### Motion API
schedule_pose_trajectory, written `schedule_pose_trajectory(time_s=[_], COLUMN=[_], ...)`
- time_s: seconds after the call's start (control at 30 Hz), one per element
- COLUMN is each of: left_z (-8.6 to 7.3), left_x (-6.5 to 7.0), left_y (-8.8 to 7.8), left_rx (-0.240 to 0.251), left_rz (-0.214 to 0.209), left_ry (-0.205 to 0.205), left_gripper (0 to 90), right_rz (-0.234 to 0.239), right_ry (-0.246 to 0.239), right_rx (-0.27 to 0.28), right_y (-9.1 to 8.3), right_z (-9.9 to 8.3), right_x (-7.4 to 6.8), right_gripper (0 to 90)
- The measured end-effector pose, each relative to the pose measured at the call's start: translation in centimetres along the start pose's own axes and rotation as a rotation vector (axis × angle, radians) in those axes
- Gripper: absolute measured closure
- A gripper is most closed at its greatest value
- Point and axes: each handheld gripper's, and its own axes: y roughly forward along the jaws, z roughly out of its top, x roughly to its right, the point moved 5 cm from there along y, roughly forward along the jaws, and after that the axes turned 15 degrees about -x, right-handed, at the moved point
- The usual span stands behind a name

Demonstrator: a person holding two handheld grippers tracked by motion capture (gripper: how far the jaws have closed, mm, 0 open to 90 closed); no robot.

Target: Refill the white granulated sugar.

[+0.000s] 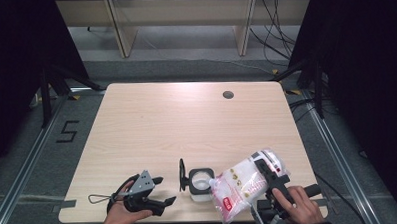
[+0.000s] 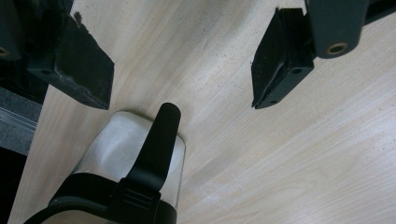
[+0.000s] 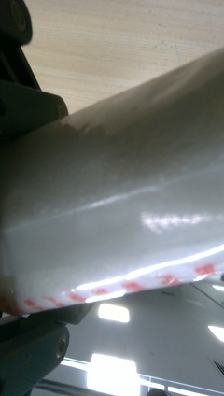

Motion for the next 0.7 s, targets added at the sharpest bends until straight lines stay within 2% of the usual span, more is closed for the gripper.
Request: schedule_pose_trajectory(time_s=[0.03,0.13,0.17,0.2,0.27,0.3,0.43,0.5,0.53,0.57,0.7], left_z=[0.0,0.01,0.01,0.02,0.0,0.01,0.03,0.01,0.02,0.01,0.01], left_x=[-0.03,-0.05,-0.04,-0.06,-0.05,-0.06,-0.06,-0.06,-0.07,-0.06,-0.08], left_y=[-0.01,-0.02,-0.02,-0.01,-0.02,-0.02,0.01,-0.03,-0.01,-0.04,-0.03], left_rx=[0.0,-0.001,0.0,0.0,0.0,0.0,0.005,0.0,0.002,0.0,-0.001], left_rz=[0.003,0.003,0.004,0.002,0.004,0.002,0.001,0.005,0.001,0.005,-0.002], left_ry=[0.003,0.009,0.007,0.012,0.007,0.01,0.009,0.008,0.009,0.009,0.011], left_gripper=[20.8,20.8,20.8,20.8,20.8,20.8,20.8,20.8,20.8,20.8,20.8], right_rz=[0.012,-0.012,0.006,0.0,0.014,0.007,0.01,0.005,-0.02,-0.015,-0.023], right_ry=[-0.002,-0.047,-0.016,-0.031,-0.016,-0.013,-0.018,-0.019,-0.03,-0.016,-0.036], right_rx=[-0.003,0.024,0.007,0.005,-0.007,0.007,-0.005,0.0,0.022,0.016,0.025], right_y=[0.01,0.08,0.04,0.02,-0.02,0.05,0.01,0.02,0.09,0.05,0.02], right_z=[-0.01,0.2,0.1,0.12,0.04,0.08,0.02,0.06,0.18,0.16,0.27], right_x=[-0.07,0.4,0.05,0.11,-0.02,0.0,0.0,0.03,0.21,0.12,0.36], right_gripper=[44.2,44.2,44.2,44.2,44.2,44.2,44.2,44.2,44.2,44.2,44.2])
